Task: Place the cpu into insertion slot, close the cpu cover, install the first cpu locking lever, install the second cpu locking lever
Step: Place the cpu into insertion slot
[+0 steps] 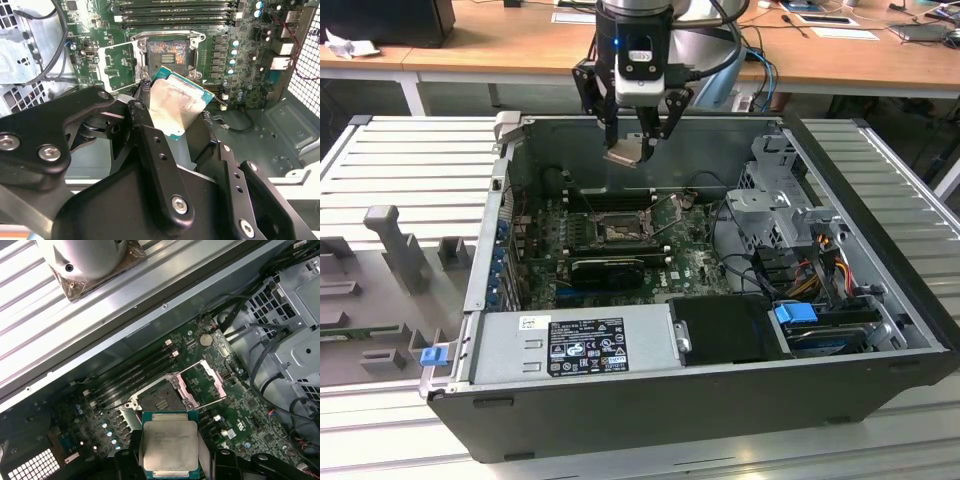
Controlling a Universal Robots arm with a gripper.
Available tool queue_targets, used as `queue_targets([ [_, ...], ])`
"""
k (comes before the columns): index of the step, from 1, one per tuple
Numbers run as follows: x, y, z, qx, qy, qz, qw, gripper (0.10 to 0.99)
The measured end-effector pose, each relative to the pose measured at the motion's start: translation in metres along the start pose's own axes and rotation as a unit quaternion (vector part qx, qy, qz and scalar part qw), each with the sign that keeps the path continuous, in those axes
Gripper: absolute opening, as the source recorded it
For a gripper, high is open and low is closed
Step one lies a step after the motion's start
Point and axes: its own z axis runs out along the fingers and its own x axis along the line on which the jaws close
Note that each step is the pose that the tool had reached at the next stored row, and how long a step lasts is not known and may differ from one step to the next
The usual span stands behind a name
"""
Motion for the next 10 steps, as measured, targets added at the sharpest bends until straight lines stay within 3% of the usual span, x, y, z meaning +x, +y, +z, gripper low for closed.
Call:
queue_targets([
  [10,0.0000,-0.0001,0.0014,-0.0005,-0.0023,0.026,0.9997,0.529],
])
